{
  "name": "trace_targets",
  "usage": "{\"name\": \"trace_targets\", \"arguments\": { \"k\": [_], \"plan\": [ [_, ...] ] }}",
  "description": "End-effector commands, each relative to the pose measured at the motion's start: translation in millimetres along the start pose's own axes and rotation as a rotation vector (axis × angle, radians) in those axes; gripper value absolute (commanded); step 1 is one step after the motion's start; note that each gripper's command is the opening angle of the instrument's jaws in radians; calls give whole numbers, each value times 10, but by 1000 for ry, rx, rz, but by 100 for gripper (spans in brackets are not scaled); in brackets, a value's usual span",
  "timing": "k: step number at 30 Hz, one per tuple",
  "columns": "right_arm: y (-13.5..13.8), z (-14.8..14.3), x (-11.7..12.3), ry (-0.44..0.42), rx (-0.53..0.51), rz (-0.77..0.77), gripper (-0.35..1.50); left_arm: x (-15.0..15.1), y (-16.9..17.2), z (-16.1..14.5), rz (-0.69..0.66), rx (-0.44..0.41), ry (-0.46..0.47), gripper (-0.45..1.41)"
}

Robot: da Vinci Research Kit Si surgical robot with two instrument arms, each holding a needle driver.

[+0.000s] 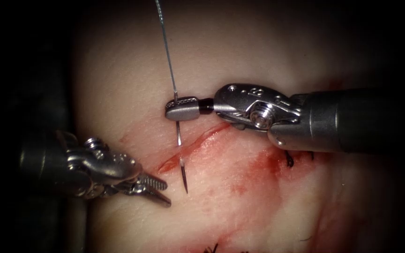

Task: Wound Closure

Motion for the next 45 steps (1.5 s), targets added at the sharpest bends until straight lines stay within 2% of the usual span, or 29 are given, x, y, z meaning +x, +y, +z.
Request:
{"name": "trace_targets", "arguments": {
  "k": [1,2,3,6,10,13,15,16,19,20,25,33,36,41,45],
  "plan": [
    [4,9,4,15,8,17,-35,4,0,6,57,2,4,12],
    [5,9,4,21,9,29,-35,9,2,4,156,8,1,11],
    [6,8,4,26,11,29,-35,14,3,4,221,12,-1,17],
    [5,9,3,27,10,28,-35,24,3,8,370,35,-4,24],
    [3,10,2,31,10,40,-35,26,3,1,385,82,26,26],
    [4,10,1,32,11,45,-35,33,2,-10,459,123,35,53],
    [5,11,0,32,10,44,-35,38,0,-13,487,155,26,54],
    [5,12,0,32,10,44,-35,39,-3,-13,502,172,23,49],
    [4,12,-1,34,12,43,-35,36,-9,-9,544,206,19,56],
    [3,13,-1,36,14,43,-35,34,-12,-3,591,229,8,64],
    [2,13,-1,41,18,43,-35,28,-16,10,623,214,-15,69],
    [2,13,0,44,19,44,-35,19,-15,12,627,181,-33,69],
    [2,13,0,47,21,44,-35,21,-14,15,636,172,-36,59],
    [3,14,0,56,28,44,-35,27,-13,19,619,170,-35,24],
    [3,14,-1,58,29,43,-35,30,-12,23,616,168,-35,17]
  ]
}}
